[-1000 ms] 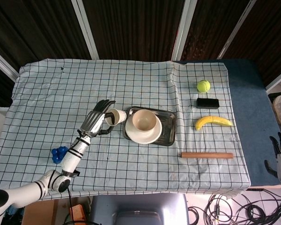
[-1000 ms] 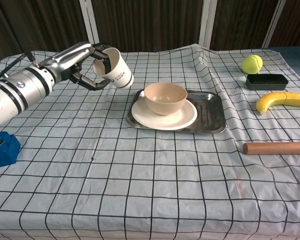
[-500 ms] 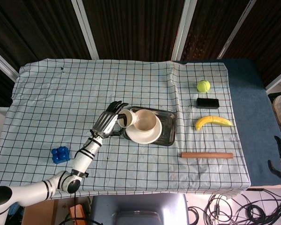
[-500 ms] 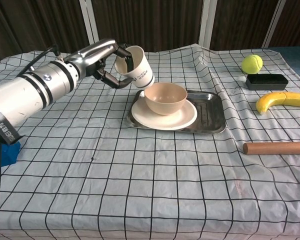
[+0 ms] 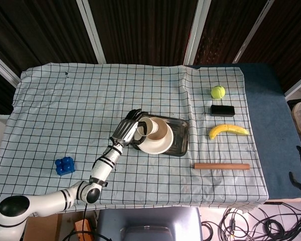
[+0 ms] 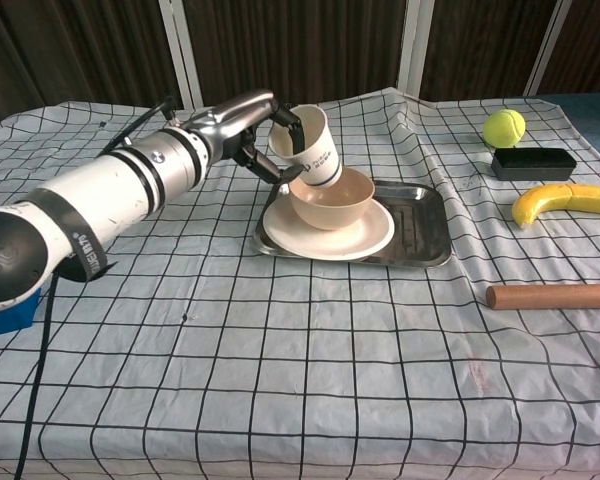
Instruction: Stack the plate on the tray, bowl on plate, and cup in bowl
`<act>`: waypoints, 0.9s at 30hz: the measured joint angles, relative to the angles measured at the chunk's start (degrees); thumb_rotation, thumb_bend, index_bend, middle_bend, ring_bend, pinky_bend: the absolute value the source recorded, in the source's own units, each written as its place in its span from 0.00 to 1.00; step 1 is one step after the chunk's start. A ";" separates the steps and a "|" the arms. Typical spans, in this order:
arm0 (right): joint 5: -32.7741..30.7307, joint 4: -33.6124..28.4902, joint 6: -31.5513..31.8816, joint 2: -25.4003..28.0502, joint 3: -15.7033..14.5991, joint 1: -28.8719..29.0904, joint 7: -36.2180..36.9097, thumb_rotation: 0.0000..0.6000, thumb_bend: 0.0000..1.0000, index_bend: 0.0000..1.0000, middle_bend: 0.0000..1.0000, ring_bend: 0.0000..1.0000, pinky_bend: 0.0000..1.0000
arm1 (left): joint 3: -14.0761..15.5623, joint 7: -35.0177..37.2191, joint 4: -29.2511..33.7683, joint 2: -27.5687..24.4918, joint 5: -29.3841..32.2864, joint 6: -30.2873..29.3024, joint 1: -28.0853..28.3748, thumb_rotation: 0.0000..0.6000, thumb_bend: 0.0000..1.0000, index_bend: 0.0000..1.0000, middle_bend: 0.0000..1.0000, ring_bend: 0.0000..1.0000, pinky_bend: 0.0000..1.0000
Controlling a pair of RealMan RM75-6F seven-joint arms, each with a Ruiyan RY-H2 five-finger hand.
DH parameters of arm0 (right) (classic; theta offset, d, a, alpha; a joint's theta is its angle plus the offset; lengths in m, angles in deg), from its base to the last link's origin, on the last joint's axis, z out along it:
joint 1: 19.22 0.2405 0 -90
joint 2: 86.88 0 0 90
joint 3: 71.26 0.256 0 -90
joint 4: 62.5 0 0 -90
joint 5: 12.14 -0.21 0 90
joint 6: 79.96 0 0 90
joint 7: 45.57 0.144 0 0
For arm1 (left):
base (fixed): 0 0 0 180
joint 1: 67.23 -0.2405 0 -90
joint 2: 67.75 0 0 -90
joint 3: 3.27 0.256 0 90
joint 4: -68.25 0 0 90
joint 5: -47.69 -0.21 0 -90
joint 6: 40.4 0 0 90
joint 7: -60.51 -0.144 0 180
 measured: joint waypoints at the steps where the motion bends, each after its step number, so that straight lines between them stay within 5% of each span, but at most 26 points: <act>1: 0.03 -0.06 0.04 0.09 0.04 -0.03 0.21 1.00 0.27 0.08 0.00 0.00 0.00 | 0.03 -0.15 -0.44 0.37 0.28 0.18 0.14 1.00 0.45 0.67 0.13 0.00 0.00; 6: 0.22 -0.23 0.14 0.49 0.10 -0.19 1.00 1.00 0.27 0.08 0.00 0.00 0.00 | -0.14 -0.89 -3.62 2.42 2.05 1.23 1.05 1.00 0.44 0.65 0.13 0.00 0.00; 12: -0.08 0.03 -0.21 0.56 0.20 -0.26 1.37 1.00 0.27 0.08 0.00 0.00 0.00 | -0.30 0.09 -4.62 2.81 2.51 2.67 1.46 1.00 0.39 0.47 0.13 0.00 0.00; 18: -0.18 0.15 0.13 0.53 0.71 -0.29 2.41 1.00 0.27 0.08 0.00 0.00 0.00 | 0.59 3.24 -4.86 2.59 -0.77 2.76 1.48 1.00 0.38 0.30 0.12 0.00 0.00; 27: -0.84 0.40 -0.48 0.48 0.74 -0.41 2.13 1.00 0.27 0.08 0.00 0.00 0.00 | 1.99 5.39 -4.87 1.88 -5.99 -1.37 0.53 1.00 0.38 0.18 0.12 0.00 0.00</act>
